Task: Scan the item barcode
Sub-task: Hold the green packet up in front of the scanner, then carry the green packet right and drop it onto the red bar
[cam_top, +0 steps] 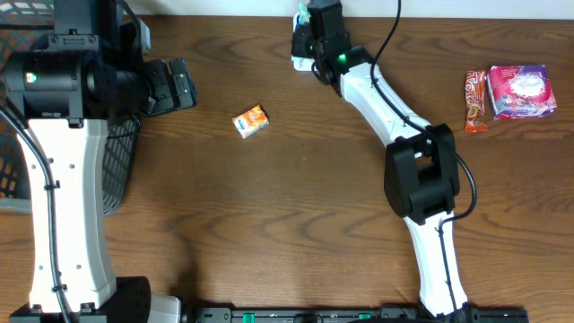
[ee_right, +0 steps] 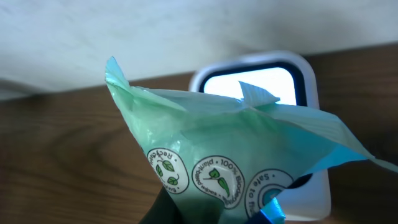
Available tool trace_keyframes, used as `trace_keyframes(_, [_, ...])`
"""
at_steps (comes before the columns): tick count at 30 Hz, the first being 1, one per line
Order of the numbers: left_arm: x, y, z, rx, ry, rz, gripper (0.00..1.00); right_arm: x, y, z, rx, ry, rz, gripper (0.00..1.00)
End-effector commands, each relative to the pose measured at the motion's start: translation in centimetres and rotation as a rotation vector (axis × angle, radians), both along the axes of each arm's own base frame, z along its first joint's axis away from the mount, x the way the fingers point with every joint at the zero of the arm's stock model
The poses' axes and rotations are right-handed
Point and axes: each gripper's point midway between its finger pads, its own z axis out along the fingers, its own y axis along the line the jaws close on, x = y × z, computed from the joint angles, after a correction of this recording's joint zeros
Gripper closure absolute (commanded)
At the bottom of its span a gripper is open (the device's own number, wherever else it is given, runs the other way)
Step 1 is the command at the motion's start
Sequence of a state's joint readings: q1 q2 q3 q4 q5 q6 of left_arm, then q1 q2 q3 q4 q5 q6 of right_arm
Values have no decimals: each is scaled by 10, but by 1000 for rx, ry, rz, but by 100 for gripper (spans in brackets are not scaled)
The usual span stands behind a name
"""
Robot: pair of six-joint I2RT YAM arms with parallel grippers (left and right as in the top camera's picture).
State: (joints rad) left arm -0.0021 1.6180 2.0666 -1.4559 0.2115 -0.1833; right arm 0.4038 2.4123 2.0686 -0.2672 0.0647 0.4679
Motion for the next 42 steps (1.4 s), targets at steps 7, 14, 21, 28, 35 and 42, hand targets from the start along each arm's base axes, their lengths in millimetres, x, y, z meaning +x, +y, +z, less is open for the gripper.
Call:
trace_keyframes(7, [1, -2, -3, -10, 13, -2, 2, 6, -100, 64, -45, -18, -190, 99])
trace_keyframes(14, [1, -2, -3, -10, 13, -2, 2, -24, -221, 57, -420, 140, -214, 99])
trace_keyframes(21, [1, -2, -3, -10, 13, -2, 2, -73, -318, 10, -662, 430, -67, 99])
trace_keyframes(28, [1, -2, -3, -10, 13, -2, 2, -104, -396, -23, -635, 563, -159, 95])
trace_keyframes(35, [1, -2, -4, -10, 14, -2, 2, -116, -425, -48, -568, 584, -234, 20])
trace_keyframes(42, [1, -2, -3, -10, 13, -2, 2, -108, -402, -46, -572, 561, -203, 14])
